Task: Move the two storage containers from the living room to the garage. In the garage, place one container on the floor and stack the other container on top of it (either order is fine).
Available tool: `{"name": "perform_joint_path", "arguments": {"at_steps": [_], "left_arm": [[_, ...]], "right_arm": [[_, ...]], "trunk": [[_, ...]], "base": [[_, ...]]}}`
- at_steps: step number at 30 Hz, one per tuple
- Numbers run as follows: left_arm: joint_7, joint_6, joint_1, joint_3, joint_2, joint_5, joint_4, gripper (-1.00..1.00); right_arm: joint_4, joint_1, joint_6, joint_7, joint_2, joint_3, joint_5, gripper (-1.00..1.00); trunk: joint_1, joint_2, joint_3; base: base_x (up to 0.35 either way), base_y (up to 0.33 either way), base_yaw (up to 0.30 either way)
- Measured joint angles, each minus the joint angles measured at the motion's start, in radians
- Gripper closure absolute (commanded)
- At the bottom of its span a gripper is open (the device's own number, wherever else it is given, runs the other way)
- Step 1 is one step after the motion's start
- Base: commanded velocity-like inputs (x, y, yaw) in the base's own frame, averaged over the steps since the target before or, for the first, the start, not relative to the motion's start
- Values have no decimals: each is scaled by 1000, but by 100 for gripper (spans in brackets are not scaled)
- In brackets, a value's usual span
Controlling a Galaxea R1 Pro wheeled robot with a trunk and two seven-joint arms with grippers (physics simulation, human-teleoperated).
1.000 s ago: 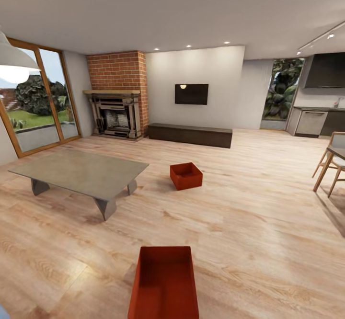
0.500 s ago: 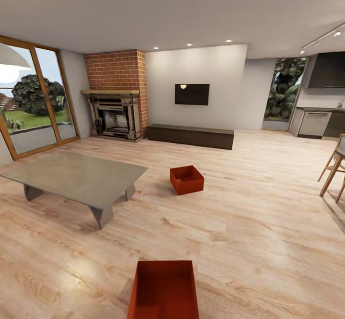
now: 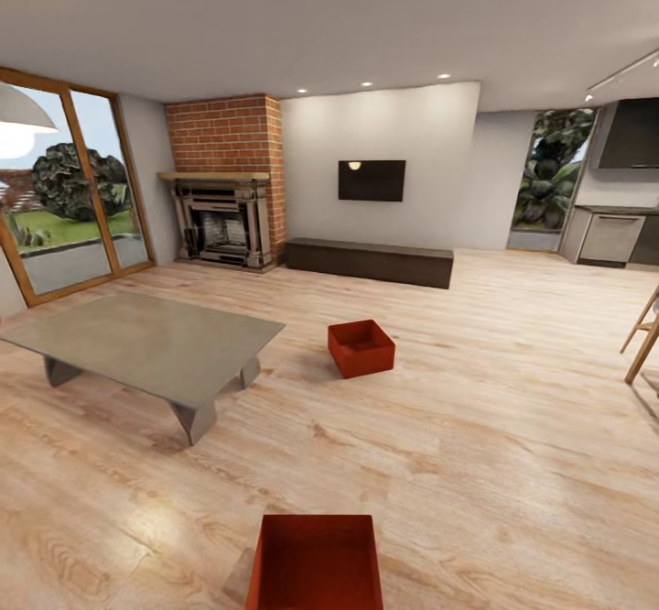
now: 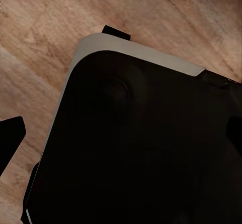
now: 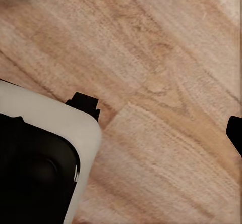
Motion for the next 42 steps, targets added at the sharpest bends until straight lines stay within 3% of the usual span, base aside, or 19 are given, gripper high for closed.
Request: {"name": "perform_joint_path", "arguments": {"at_steps": [30, 42], "left_arm": [[0, 0, 0, 1, 0, 1, -3, -100], [0, 0, 0, 1, -1, 0, -3, -100]], "right_arm": [[0, 0, -1, 1, 0, 0, 0, -100], [0, 0, -1, 0, 0, 0, 0, -100]], "trunk": [[0, 0, 0], [0, 0, 0]], "base": [[0, 1, 24], [0, 108, 0]]}}
